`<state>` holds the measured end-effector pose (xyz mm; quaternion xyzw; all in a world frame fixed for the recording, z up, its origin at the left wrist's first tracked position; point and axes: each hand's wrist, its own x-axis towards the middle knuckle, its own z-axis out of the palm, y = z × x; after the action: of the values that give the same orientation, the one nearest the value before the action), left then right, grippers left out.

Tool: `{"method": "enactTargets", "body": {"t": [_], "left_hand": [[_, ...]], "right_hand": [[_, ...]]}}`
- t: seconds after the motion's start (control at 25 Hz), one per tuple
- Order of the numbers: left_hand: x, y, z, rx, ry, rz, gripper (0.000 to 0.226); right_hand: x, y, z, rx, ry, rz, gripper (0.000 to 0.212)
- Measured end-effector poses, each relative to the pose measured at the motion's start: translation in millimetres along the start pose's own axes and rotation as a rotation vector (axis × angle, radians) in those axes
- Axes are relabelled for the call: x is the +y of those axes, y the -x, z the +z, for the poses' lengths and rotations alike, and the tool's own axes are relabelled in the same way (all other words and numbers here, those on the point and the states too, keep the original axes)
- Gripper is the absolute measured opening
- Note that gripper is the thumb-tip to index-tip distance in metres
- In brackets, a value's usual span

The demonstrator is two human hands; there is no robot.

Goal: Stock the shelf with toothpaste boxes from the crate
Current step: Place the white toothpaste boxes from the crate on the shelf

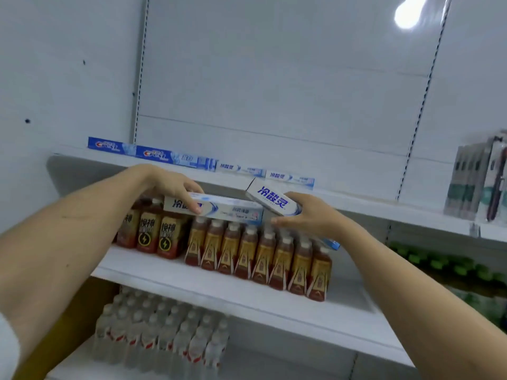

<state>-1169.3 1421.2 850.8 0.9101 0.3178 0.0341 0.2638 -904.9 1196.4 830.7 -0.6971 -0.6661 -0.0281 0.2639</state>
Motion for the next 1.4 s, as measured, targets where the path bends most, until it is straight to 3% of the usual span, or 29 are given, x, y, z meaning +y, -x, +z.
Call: {"method": "enactTargets", "body": {"t": [0.16,0.32,0.48,0.52,0.64,0.76,1.08,1.4], "left_hand": [[7.4,-14.0,-51.4,0.161,0.069,0.038,0.044],[11.9,-45.1,-77.2,0.314,0.111,0.13,0.047],[9.9,-87.1,-95.0,0.38,0.057,0.168,0.102],[7.3,-98.6,-97.9,0.382,0.046,0.167,0.103],[1.1,-126.5,-103.8,0.36,0.04,0.134,0.064],[-4.7,-152.1,-110.4,0.376,0.006,0.062,0.046],[14.1,-216.7,-115.1,0.413,-0.052,0.001,0.047],[41.3,-284.4,-122.6,0.329,-0.487,-0.178,0.061]], "right_hand": [[0.6,-37.7,-25.2,0.117,0.05,0.102,0.048],[13.3,-75.3,-35.6,0.206,0.041,0.225,0.072],[27.7,-112.8,-37.8,0.263,0.099,0.285,0.075],[30.5,-120.7,-37.3,0.267,0.118,0.299,0.075],[39.5,-146.0,-34.9,0.259,0.214,0.323,0.075],[51.6,-167.7,-31.7,0.276,0.264,0.331,0.076],[78.6,-225.8,-50.2,0.233,0.445,0.339,0.063],[149.6,-287.2,-62.0,-0.085,0.582,0.365,0.05]]}}
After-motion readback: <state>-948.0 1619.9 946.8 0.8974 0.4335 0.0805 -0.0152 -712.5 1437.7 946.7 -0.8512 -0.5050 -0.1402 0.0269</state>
